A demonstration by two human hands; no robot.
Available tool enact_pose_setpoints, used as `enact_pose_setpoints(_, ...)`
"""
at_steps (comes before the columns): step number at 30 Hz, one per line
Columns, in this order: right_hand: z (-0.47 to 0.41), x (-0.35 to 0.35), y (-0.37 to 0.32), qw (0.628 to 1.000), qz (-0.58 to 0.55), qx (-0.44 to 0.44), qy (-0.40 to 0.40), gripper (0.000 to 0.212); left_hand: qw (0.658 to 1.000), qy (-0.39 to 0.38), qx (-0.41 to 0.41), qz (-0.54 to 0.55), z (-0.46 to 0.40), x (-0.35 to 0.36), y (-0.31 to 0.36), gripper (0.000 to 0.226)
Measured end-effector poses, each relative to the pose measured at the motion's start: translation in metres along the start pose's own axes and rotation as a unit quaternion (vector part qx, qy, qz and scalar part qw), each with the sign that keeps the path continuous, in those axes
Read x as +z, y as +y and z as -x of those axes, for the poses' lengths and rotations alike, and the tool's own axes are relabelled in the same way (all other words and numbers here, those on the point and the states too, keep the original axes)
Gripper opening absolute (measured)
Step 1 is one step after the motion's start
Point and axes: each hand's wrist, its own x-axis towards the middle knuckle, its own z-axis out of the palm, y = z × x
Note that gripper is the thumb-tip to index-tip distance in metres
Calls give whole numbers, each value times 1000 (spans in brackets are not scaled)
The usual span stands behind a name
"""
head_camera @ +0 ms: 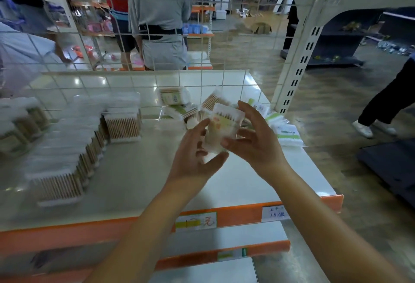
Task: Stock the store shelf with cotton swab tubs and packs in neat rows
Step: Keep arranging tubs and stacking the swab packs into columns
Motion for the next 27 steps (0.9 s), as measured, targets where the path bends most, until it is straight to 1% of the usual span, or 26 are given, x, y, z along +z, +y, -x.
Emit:
enact_pose_setpoints(2,5,7,2,999,31,-16,0,77,999,14,28,-36,6,1,0,69)
enact_pose_setpoints(4,8,12,3,998,58,-29,8,81,997,21,45,-60,10,-2,-2,69)
enact_pose_setpoints(10,9,33,5,983,144,-113,24,74,993,18,53,-108,17,-23,-13,74)
enact_pose_setpoints(12,6,44,7,973,180,-138,35,76,988,17,62,-142,18,-36,-17,76)
enact_pose_setpoints(16,-1,72,4,961,210,-172,45,73,974,19,41,-220,23,-74,-20,78)
enact_pose_setpoints(19,-6,99,0,954,232,-186,29,74,960,28,31,-278,28,-108,-15,78)
enact_pose_setpoints(21,-10,120,-3,952,240,-191,18,76,947,33,8,-318,30,-134,-13,78)
enact_pose_setpoints(27,-18,193,-18,957,213,-198,-1,76,923,86,-7,-375,40,-214,-9,80)
